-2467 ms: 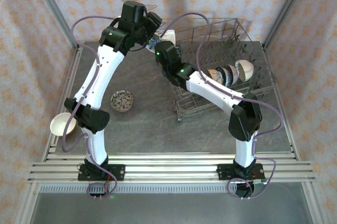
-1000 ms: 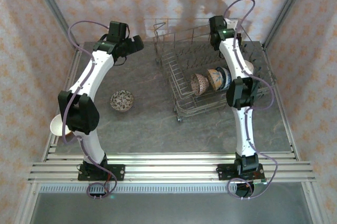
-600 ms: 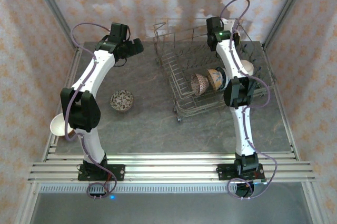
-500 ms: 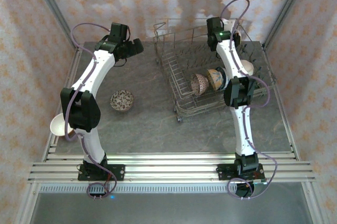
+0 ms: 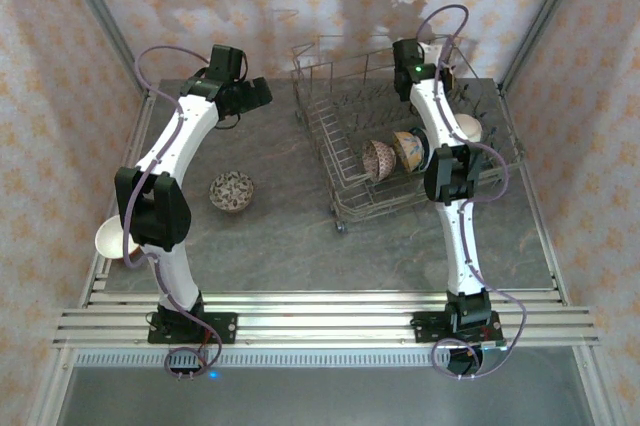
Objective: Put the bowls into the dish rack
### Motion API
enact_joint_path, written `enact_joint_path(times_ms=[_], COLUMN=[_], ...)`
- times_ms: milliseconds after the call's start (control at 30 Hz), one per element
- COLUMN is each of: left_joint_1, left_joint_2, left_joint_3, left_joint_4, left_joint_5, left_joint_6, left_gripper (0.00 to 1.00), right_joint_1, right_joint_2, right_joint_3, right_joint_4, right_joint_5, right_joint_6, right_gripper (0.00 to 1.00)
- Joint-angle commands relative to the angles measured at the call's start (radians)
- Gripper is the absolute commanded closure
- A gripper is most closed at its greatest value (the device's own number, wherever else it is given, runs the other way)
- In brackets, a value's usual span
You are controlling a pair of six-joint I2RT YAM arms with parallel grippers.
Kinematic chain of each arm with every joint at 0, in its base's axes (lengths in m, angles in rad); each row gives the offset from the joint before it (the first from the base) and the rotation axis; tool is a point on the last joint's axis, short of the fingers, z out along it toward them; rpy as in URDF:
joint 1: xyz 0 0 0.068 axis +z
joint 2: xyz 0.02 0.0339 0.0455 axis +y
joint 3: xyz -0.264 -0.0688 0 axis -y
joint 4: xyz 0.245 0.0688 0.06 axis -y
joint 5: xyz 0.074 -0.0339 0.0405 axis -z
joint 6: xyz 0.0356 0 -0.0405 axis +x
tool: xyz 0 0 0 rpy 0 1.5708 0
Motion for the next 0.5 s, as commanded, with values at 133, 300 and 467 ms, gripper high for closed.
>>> enact_joint_path(times_ms=[133,300,467], left_joint_1=[0.004,0.004,0.006], left_joint_2=[-0.044,-0.055,-0.077], left_joint_3=[0.009,0.026,0.005], left_joint_4=[-0.150,-0.319,-0.459], left_joint_5=[-0.104,-0.197,-0.212], left_joint_6=[-0.031,-0.058,-0.096], left_gripper=[0.02,0.02,0.08], right_joint_1=[0.025,0.039,0.056], right_joint_2=[0.039,0.024,-0.045], right_joint_3=[0.051,0.057,0.055], right_joint_4=[0.017,-0.026,-0.055], right_joint_5=[0.035,0.006,-0.034], right_joint_6=[-0.033,-0.016,0.003], right_gripper=[0.61,0.49,0.35])
